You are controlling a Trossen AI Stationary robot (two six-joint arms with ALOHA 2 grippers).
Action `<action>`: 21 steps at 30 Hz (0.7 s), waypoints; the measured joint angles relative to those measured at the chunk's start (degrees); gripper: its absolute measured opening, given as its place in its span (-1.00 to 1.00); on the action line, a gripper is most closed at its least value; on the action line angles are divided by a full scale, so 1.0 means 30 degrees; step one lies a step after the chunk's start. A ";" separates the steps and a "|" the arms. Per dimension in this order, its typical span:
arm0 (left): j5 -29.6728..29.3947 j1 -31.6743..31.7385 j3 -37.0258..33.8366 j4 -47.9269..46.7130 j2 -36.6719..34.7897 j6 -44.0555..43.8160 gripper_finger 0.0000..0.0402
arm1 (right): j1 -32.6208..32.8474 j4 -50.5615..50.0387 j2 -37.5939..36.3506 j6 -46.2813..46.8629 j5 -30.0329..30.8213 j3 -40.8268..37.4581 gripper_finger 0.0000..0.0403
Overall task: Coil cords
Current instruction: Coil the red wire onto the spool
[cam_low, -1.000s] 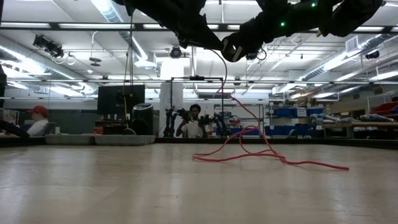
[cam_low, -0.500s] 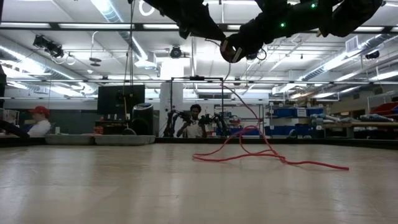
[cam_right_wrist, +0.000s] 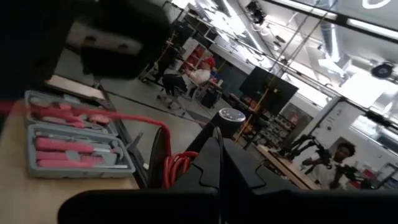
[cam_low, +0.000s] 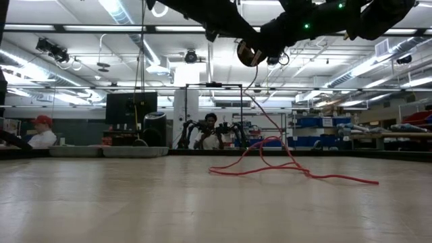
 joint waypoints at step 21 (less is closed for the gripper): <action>0.3136 0.0889 0.0000 0.1163 0.0754 0.5421 -1.00 | 0.0105 0.0657 0.0000 0.3375 -0.4214 0.0000 -1.00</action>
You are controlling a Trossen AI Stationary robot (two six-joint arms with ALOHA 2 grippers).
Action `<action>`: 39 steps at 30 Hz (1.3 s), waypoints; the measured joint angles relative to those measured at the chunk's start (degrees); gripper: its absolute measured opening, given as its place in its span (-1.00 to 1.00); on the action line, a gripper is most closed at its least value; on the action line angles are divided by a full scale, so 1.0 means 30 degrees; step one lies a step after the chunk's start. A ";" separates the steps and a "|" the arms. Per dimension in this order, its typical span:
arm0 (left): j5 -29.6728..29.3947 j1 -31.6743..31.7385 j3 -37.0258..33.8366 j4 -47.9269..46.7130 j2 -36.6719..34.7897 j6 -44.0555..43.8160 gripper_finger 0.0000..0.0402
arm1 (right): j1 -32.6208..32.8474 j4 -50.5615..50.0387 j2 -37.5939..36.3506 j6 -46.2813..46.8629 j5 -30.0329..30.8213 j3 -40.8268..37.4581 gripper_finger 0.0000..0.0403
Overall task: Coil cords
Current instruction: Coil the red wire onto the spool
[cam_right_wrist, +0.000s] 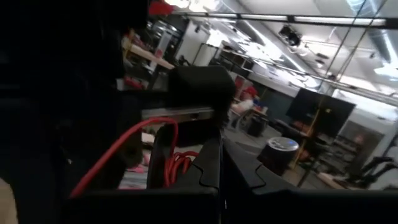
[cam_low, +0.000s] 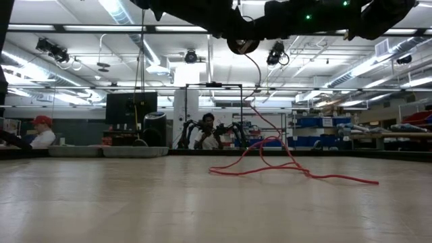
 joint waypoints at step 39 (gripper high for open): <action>-0.2274 -0.1494 -0.0022 0.0438 -0.0379 -0.1891 -0.99 | 0.1402 -0.1504 0.0000 -1.3752 0.5833 0.0000 -1.00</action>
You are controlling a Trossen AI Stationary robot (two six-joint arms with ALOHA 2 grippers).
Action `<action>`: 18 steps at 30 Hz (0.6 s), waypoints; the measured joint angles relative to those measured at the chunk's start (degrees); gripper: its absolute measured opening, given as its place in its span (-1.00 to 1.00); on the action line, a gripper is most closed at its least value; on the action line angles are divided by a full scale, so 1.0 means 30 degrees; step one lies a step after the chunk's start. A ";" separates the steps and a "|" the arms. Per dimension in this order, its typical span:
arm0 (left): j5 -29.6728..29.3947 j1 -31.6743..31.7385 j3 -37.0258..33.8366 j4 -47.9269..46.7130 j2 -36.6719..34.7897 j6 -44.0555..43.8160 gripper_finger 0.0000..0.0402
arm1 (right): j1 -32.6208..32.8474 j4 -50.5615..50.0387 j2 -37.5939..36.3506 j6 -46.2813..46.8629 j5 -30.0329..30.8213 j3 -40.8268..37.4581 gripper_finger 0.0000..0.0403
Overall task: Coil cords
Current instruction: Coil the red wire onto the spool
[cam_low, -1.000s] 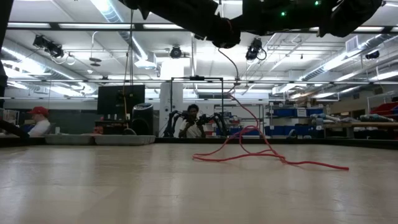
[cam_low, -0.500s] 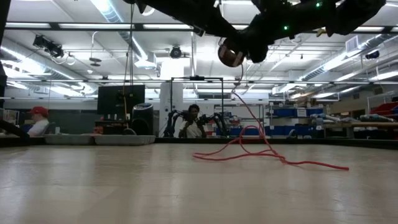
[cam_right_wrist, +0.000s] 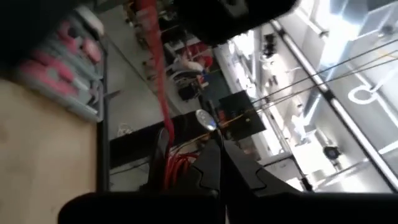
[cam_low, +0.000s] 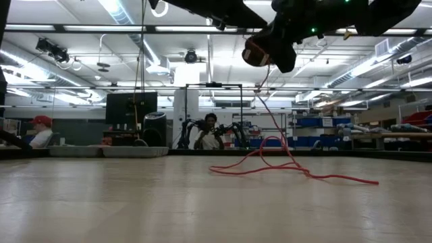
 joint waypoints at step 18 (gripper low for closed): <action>-0.0421 -0.1885 0.0000 -0.1057 0.0080 -0.1673 -0.50 | 0.0613 0.5892 -0.0008 0.0433 0.1558 0.0000 -1.00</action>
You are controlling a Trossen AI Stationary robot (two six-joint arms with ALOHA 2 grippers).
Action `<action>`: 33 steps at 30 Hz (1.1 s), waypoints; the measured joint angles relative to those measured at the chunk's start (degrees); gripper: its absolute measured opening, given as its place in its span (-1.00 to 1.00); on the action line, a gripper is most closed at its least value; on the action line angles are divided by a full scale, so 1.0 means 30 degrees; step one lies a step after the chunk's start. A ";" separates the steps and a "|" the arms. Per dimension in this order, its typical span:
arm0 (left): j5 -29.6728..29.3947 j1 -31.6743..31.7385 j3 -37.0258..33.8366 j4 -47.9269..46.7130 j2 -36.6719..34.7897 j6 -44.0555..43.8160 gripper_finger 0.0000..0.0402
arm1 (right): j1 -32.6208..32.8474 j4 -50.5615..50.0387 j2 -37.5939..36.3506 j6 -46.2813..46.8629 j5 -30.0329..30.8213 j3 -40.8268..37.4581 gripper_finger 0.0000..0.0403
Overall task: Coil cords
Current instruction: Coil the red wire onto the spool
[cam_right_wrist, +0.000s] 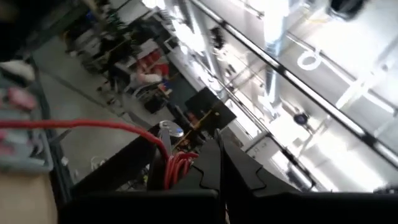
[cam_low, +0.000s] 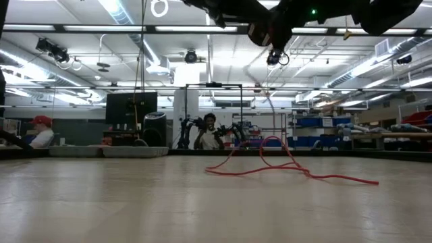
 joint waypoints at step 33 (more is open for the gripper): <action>-0.5108 -0.1501 0.2149 -0.5910 -0.0087 0.2613 -0.49 | 0.0597 0.3322 -0.0006 0.3020 -0.1947 -0.0812 -1.00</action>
